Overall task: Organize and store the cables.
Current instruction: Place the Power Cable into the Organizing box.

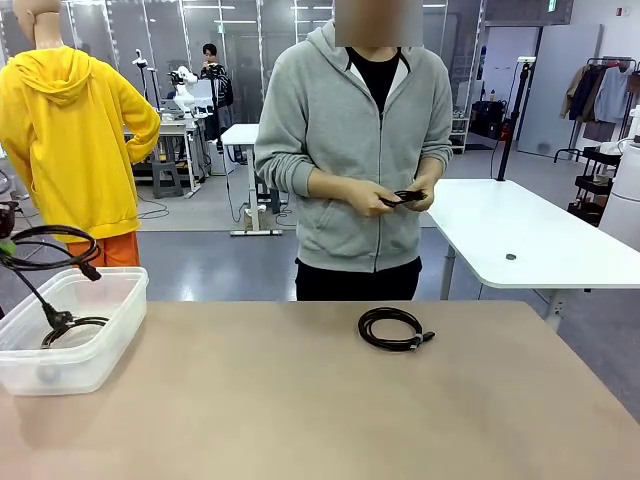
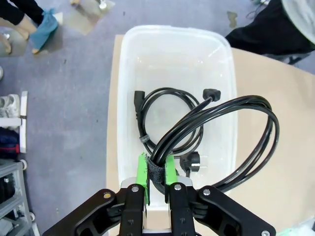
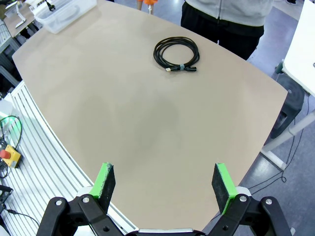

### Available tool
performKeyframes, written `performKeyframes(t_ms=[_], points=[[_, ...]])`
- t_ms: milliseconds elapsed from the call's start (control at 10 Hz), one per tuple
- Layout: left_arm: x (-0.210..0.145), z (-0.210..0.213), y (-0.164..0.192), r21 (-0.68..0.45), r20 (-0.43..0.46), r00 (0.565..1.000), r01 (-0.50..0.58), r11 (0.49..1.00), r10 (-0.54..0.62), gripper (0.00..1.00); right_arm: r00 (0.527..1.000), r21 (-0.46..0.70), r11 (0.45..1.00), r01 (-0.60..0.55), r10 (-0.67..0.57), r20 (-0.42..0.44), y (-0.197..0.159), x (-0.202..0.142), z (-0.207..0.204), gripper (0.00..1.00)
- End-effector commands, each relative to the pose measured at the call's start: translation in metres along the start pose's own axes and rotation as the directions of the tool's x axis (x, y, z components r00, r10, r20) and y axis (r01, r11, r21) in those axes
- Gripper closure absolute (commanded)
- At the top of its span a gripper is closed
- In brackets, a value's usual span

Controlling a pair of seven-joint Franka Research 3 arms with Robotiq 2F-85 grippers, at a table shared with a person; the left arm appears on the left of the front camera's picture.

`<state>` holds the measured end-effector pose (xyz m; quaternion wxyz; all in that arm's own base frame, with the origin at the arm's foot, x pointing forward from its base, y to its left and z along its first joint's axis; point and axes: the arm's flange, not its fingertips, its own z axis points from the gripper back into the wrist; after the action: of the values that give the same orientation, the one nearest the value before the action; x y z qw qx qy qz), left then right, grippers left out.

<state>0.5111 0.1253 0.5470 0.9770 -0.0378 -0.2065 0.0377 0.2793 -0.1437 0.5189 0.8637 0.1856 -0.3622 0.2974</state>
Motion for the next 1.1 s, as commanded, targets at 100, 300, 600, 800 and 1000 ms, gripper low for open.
performKeyframes(t_ms=[100,300,600,800,1000], points=[[-0.004,-0.044,-0.005,0.039,-0.028,0.999,-0.045,0.998,0.046,0.84,1.000,0.009,1.000,-0.015,0.015,0.008,0.000,-0.001,0.001,0.00],[-0.016,-0.079,-0.008,0.061,-0.092,0.992,-0.079,0.995,0.085,0.84,1.000,0.009,1.000,-0.015,0.015,0.008,0.000,-0.001,0.001,0.00],[-0.031,-0.114,-0.012,0.164,-0.115,0.989,-0.070,0.984,0.090,0.84,1.000,0.009,1.000,-0.015,0.015,0.008,0.000,-0.001,0.001,0.00],[-0.031,-0.125,-0.014,0.224,-0.081,0.992,-0.073,0.972,0.093,0.84,1.000,0.009,1.000,-0.015,0.015,0.008,0.000,-0.001,0.001,0.00],[-0.028,-0.124,-0.024,0.218,-0.045,0.993,-0.093,0.971,0.105,0.66,1.000,0.009,1.000,-0.015,0.015,0.008,0.000,-0.001,0.001,0.00]])
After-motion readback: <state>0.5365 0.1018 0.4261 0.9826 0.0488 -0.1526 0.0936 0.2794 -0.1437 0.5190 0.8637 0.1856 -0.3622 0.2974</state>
